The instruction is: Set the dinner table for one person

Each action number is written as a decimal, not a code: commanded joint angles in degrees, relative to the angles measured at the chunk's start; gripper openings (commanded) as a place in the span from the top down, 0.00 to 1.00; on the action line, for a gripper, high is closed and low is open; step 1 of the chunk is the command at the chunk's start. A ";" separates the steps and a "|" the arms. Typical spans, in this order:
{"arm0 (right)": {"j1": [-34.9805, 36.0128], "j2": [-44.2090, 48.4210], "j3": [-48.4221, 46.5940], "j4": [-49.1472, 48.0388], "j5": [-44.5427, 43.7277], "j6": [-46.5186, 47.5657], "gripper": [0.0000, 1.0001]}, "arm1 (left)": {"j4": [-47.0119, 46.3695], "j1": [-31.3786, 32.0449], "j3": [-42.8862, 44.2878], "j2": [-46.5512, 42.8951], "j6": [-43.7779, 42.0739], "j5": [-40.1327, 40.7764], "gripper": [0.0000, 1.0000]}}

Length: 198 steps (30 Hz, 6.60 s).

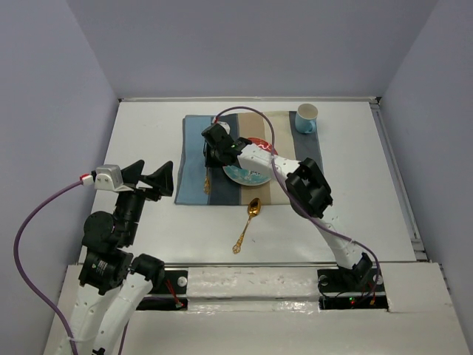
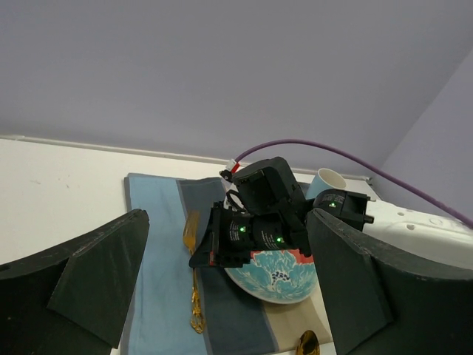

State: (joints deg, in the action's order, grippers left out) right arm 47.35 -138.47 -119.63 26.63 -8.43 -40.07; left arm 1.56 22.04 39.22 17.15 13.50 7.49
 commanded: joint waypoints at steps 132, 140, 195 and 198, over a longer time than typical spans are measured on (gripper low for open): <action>-27.49 28.08 40.09 -16.35 -1.42 26.19 1.00 | -2.97 0.90 0.24 0.78 -0.75 -3.00 0.01; -28.02 24.84 38.95 -16.26 -1.59 26.98 1.00 | -2.97 0.81 0.15 1.05 -0.66 -2.83 0.01; -26.00 99.52 72.07 -27.17 16.25 16.43 0.63 | -3.93 -1.39 -0.64 -0.09 -1.98 -3.35 0.01; -26.00 106.38 73.14 -22.51 14.23 17.13 0.29 | -4.99 -1.48 -1.16 -0.45 -2.51 -4.76 0.01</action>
State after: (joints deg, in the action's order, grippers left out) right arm 21.08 -37.95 -48.93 1.89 6.17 -23.29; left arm 1.10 21.04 38.87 17.67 12.53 4.67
